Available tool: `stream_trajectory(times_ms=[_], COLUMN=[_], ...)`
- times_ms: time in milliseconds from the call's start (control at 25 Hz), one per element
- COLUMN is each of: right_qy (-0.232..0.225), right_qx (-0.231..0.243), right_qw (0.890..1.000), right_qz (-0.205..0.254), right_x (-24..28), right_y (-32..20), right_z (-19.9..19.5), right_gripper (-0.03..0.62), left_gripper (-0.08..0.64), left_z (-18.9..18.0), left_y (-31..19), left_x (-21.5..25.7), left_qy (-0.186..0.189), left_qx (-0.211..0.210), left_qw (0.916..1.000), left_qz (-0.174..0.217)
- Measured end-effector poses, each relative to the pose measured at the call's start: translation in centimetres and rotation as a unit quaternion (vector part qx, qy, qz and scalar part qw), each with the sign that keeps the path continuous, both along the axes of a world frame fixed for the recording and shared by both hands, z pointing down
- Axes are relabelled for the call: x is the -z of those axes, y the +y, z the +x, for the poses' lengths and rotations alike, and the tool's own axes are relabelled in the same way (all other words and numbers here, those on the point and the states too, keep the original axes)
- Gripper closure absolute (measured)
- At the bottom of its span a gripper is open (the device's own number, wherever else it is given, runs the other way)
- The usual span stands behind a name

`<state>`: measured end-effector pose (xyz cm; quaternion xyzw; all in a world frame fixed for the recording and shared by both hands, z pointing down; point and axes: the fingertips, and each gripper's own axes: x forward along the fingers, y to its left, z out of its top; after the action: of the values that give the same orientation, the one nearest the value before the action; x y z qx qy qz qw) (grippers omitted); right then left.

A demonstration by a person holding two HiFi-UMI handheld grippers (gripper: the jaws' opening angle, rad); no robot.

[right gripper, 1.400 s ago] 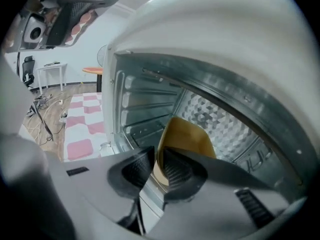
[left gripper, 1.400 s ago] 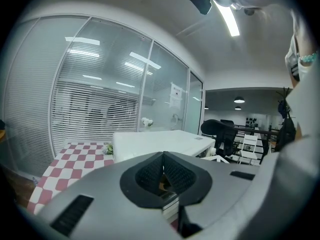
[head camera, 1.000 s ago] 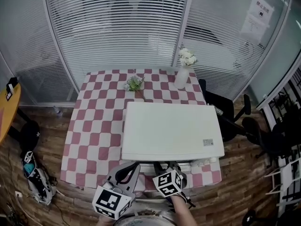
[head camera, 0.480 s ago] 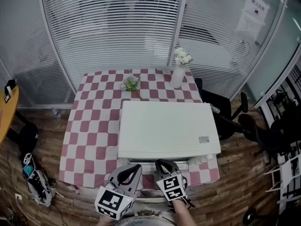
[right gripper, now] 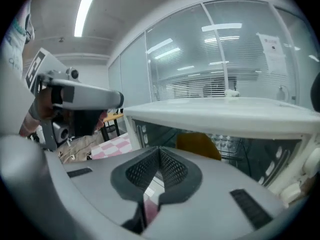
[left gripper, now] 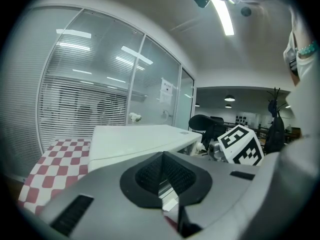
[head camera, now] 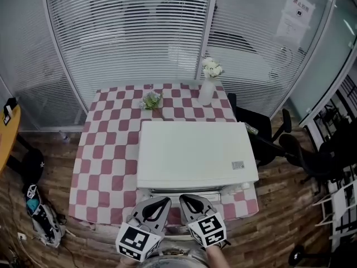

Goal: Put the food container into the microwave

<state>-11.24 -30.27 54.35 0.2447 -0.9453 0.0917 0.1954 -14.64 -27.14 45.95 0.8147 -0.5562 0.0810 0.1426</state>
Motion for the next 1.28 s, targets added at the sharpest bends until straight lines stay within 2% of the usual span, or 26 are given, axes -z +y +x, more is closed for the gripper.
stream_trajectory(times_ms=[240, 400, 680, 1280], right_qy=[-0.047, -0.077, -0.104, -0.095], right_qx=[0.018, 0.023, 0.033, 0.048], right_qw=[0.998, 0.994, 0.989, 0.988], right_qz=[0.036, 0.067, 0.105, 0.116], right_x=[5.1, 8.5, 13.0, 14.4], right_y=[0.4, 0.4, 0.6, 1.4], right_z=[-1.1, -1.6, -2.3, -2.4], right_gripper=[0.598, 0.598, 0.598, 0.600], left_gripper=[0.548, 0.548, 0.549, 0.549], left_z=[0.0, -0.1, 0.3, 0.2], left_y=[-0.2, -0.5, -0.5, -0.4], left_x=[0.9, 1.9, 4.0, 4.7], left_qy=[-0.004, -0.007, -0.016, -0.015], left_qx=[0.000, 0.001, -0.010, -0.003], left_qw=[0.9999, 0.9994, 0.9987, 0.9982], left_qz=[0.013, 0.035, 0.047, 0.057])
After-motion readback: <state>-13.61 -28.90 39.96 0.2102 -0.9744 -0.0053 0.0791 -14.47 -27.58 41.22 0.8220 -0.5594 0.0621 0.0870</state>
